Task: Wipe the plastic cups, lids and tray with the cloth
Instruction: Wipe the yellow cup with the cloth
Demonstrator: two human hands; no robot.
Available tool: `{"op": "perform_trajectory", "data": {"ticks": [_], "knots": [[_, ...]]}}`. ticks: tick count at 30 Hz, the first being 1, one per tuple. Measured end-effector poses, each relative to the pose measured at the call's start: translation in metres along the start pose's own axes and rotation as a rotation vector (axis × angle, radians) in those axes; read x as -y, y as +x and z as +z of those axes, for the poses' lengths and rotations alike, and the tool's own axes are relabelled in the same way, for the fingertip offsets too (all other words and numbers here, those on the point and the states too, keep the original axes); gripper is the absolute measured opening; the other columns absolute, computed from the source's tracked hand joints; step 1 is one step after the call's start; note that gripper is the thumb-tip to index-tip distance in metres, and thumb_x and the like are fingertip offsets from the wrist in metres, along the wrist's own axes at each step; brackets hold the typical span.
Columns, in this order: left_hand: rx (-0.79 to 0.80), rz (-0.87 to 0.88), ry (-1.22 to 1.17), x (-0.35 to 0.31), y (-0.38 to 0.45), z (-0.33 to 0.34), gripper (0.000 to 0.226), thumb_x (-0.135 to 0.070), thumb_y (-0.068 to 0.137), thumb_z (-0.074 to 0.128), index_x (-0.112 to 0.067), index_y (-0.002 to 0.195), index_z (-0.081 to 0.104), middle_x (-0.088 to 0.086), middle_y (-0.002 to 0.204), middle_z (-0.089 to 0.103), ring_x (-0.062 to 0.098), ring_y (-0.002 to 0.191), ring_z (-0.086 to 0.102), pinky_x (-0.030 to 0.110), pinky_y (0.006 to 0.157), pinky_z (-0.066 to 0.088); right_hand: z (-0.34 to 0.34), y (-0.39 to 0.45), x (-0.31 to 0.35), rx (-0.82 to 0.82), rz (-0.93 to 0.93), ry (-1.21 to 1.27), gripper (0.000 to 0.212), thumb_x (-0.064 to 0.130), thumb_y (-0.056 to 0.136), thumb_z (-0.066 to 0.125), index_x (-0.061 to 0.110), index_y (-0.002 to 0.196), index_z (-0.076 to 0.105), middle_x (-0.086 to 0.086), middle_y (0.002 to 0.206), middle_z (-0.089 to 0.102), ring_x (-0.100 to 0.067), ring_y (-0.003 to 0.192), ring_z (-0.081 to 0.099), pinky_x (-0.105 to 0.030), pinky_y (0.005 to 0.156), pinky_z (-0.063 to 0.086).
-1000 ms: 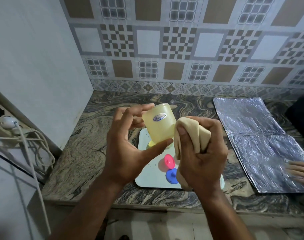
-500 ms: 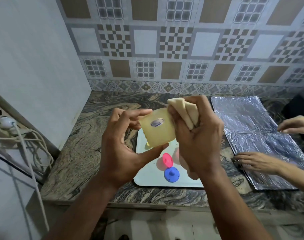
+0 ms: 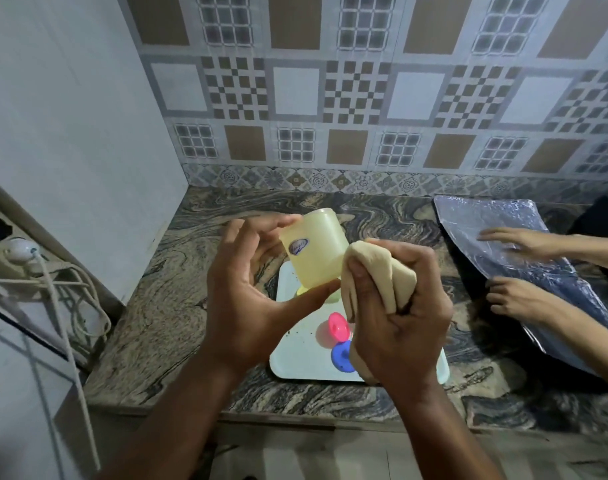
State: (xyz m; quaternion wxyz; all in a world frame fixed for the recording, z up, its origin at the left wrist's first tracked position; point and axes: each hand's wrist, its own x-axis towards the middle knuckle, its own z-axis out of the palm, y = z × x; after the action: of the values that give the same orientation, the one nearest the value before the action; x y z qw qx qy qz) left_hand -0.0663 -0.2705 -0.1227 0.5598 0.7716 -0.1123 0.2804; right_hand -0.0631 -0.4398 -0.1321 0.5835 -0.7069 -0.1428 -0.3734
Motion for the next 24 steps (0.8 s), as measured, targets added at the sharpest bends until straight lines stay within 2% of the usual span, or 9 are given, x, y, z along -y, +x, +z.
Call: {"op": "perform_trajectory", "data": {"ticks": [3,5,7,10,12,14,17,21,24], "knots": [[0.034,0.053,0.209,-0.001,0.004,-0.003,0.070,-0.051,0.067,0.090,-0.028,0.129,0.065,0.002,0.122,0.063,0.011,0.109,0.063,0.024,0.090,0.051,0.000,0.002,0.006,0.029,-0.046,-0.019,0.016,0.026,0.097,0.075,0.023,0.108,0.064,0.011,0.098,0.072,-0.006,0.078,0.070,-0.024,0.066,0.055],[0.057,0.085,0.250,-0.004,0.004,-0.002,0.071,-0.050,0.066,0.090,-0.025,0.129,0.067,0.003,0.119,0.063,0.002,0.108,0.060,0.016,0.090,0.047,0.011,0.009,0.015,0.123,-0.122,-0.021,0.013,0.020,0.096,0.077,0.015,0.104,0.069,0.003,0.095,0.072,-0.012,0.078,0.070,-0.025,0.068,0.054],[0.063,0.135,0.274,-0.007,0.003,0.000,0.071,-0.047,0.066,0.093,-0.025,0.128,0.067,0.003,0.115,0.062,-0.001,0.106,0.058,0.014,0.090,0.047,-0.013,0.029,0.002,0.178,-0.096,-0.089,0.014,0.020,0.093,0.081,0.008,0.097,0.074,0.000,0.092,0.074,-0.013,0.082,0.070,-0.021,0.073,0.052],[0.041,0.180,0.230,-0.006,0.002,-0.001,0.071,-0.042,0.066,0.096,-0.024,0.127,0.064,0.006,0.113,0.061,0.003,0.104,0.059,0.017,0.090,0.049,-0.045,0.060,-0.012,0.339,0.049,-0.107,0.033,0.051,0.098,0.070,0.030,0.073,0.075,0.023,0.073,0.067,0.009,0.079,0.067,-0.011,0.076,0.049],[0.016,0.159,0.144,-0.001,-0.001,-0.001,0.072,-0.036,0.064,0.099,-0.025,0.126,0.063,0.007,0.116,0.060,0.016,0.104,0.062,0.028,0.092,0.053,-0.025,0.050,-0.015,0.167,0.124,-0.073,0.019,0.038,0.097,0.073,0.021,0.089,0.073,0.020,0.081,0.067,0.005,0.076,0.064,-0.019,0.070,0.053],[-0.025,0.113,0.039,0.004,-0.003,0.000,0.073,-0.034,0.063,0.100,-0.028,0.123,0.058,0.008,0.122,0.060,0.026,0.104,0.064,0.041,0.094,0.056,-0.001,0.040,-0.010,0.049,0.117,-0.069,0.013,0.028,0.097,0.075,0.019,0.100,0.066,0.011,0.087,0.069,0.000,0.074,0.063,-0.026,0.066,0.055],[-0.076,0.019,-0.114,0.006,-0.001,0.001,0.071,-0.028,0.066,0.097,-0.028,0.121,0.052,0.011,0.127,0.061,0.035,0.112,0.066,0.054,0.098,0.056,0.005,0.025,0.000,-0.019,0.083,0.033,0.016,0.023,0.098,0.071,0.010,0.103,0.062,0.003,0.092,0.069,0.000,0.077,0.064,-0.016,0.070,0.050],[-0.031,0.022,-0.288,0.003,0.002,0.008,0.069,-0.011,0.070,0.090,-0.023,0.124,0.049,-0.003,0.135,0.058,0.034,0.130,0.062,0.051,0.104,0.055,0.010,0.005,0.012,-0.063,0.055,0.079,0.020,0.018,0.100,0.071,0.004,0.108,0.060,0.013,0.103,0.069,0.007,0.085,0.067,-0.008,0.075,0.050],[-0.001,-0.002,-0.297,0.002,0.003,0.008,0.066,-0.012,0.070,0.090,-0.022,0.123,0.050,-0.013,0.134,0.061,0.031,0.131,0.063,0.052,0.105,0.055,0.009,0.002,0.011,-0.079,0.017,0.083,0.019,0.014,0.094,0.071,0.007,0.108,0.060,0.012,0.105,0.069,0.007,0.089,0.067,-0.009,0.077,0.050]]}}
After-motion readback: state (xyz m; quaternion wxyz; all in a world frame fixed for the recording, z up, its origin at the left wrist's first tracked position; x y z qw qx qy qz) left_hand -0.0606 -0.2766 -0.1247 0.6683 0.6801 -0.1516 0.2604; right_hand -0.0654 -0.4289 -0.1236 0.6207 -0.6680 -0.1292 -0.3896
